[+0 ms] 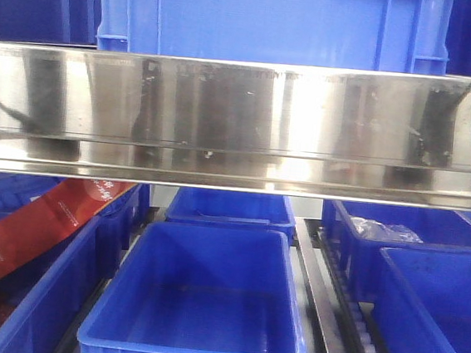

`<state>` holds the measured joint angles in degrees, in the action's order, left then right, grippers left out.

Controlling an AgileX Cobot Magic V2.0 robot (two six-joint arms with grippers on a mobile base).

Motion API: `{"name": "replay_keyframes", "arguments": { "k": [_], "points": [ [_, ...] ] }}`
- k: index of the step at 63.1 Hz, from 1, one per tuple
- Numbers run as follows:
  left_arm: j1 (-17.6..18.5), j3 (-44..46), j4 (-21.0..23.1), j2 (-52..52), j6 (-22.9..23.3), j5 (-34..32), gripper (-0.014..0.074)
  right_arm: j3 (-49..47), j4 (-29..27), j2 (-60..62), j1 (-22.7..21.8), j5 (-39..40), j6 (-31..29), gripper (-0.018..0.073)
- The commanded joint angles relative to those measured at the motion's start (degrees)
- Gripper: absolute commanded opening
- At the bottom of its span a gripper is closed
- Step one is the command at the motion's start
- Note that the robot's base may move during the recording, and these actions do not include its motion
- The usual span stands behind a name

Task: Place valve from conveyor to right shelf box
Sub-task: 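Lower both valves into the blue bins and open both grippers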

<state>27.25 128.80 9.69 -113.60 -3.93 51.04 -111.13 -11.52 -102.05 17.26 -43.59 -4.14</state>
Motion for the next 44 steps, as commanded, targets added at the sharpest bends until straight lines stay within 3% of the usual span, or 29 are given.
{"name": "replay_keyframes", "arguments": {
  "k": [1,12,21,44],
  "points": [
    [-1.3,0.5,0.1,3.0,1.6,-1.0,-0.0111,0.8,0.2,4.0,-0.8,2.3,-0.4,-0.0167],
    [-1.1,-0.6,-0.3,5.9,2.7,-2.8,-0.0111,11.1,0.2,10.8,-0.9,9.8,-0.4,-0.0167],
    [-0.6,-6.5,-1.4,9.4,2.7,-6.9,-0.0111,25.1,0.2,19.0,-0.9,21.0,-0.4,-0.0167],
    [0.1,-38.2,-1.4,28.9,1.2,-27.3,-0.0111,49.9,0.3,37.6,-0.9,34.4,-0.4,-0.0167]
  ]
}}
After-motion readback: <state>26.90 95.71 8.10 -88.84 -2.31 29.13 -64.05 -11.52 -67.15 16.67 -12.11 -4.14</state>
